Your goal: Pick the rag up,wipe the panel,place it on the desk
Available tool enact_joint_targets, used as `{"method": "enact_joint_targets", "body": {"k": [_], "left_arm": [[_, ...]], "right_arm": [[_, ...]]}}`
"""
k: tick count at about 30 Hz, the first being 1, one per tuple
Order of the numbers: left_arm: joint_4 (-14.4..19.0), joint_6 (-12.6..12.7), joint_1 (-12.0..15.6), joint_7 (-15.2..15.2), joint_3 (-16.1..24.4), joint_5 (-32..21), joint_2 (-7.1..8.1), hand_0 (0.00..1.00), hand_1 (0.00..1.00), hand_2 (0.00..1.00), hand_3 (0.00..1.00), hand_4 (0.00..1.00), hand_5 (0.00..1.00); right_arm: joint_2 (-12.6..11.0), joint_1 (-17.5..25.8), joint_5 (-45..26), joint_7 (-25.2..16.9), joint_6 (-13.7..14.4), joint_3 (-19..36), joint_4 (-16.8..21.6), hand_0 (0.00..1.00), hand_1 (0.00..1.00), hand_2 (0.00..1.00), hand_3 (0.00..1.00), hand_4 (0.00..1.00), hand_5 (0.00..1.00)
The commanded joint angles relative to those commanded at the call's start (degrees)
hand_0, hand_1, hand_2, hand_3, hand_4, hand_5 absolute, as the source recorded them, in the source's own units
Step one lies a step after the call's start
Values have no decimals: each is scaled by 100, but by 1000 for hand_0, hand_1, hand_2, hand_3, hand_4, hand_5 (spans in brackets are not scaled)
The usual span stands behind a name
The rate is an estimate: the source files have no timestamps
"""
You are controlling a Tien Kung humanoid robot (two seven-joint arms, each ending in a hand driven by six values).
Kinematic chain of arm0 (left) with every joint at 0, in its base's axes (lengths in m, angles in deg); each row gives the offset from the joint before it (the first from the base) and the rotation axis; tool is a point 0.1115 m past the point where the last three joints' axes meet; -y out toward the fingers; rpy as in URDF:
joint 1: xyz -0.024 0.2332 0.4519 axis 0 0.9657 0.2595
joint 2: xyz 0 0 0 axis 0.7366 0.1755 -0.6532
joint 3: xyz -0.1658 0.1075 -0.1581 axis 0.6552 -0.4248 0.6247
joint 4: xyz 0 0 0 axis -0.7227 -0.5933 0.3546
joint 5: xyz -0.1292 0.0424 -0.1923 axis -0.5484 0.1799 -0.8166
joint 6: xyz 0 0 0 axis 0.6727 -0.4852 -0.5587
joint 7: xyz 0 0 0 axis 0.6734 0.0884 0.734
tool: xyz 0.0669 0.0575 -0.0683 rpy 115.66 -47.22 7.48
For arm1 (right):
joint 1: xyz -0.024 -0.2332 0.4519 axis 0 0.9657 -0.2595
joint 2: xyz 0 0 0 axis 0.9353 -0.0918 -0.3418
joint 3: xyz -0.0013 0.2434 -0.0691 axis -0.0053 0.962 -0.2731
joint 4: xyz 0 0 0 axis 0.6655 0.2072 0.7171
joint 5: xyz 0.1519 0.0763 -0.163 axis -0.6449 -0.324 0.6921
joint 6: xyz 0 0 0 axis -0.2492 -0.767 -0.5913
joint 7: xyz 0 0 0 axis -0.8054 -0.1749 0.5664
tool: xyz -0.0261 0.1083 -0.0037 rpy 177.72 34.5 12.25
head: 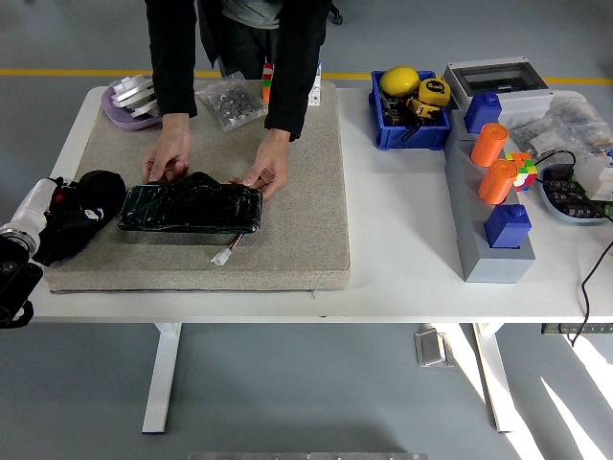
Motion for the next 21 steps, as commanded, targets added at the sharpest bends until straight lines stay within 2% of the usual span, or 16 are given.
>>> {"method": "enact_joint_targets", "body": {"k": [3, 4, 9, 10, 15, 16, 21], "left_arm": [[11, 50, 14, 10, -3, -25, 10, 421, 681, 790, 631, 769, 129], [22, 89, 28, 2, 12, -18, 15, 312, 519, 721, 604, 659, 107], [24, 141, 64, 42, 16, 1, 40, 312, 519, 721, 604, 659, 107], [25, 150, 77, 42, 20, -20, 43, 265, 398, 630, 579, 419, 7], [30, 203, 116, 32, 37, 55, 45, 265, 398, 630, 579, 419, 7], [28, 220, 124, 22, 40, 62, 47, 237, 249, 573, 541, 209, 2], [80, 251, 173, 16, 83, 101, 51, 237, 249, 573, 541, 209, 2]], "right_arm": [[-2, 6, 0, -8, 4, 2, 2, 656, 637, 667, 564, 941, 465], [-2, 11, 4, -8, 9, 11, 2, 653, 635, 666, 565, 942, 465], [1, 29, -35, -41, 17, -9, -5, 653, 635, 666, 565, 942, 465], [-2, 27, -25, -43, 21, -2, -7, 656, 634, 667, 564, 941, 465], [-14, 35, -97, -102, 29, -39, -29, 656, 634, 667, 564, 941, 465], [-19, 39, -133, -126, 28, -70, -33, 654, 633, 663, 563, 941, 466], [-28, 43, -180, -164, 36, -98, -44, 654, 633, 663, 563, 941, 466]]}}
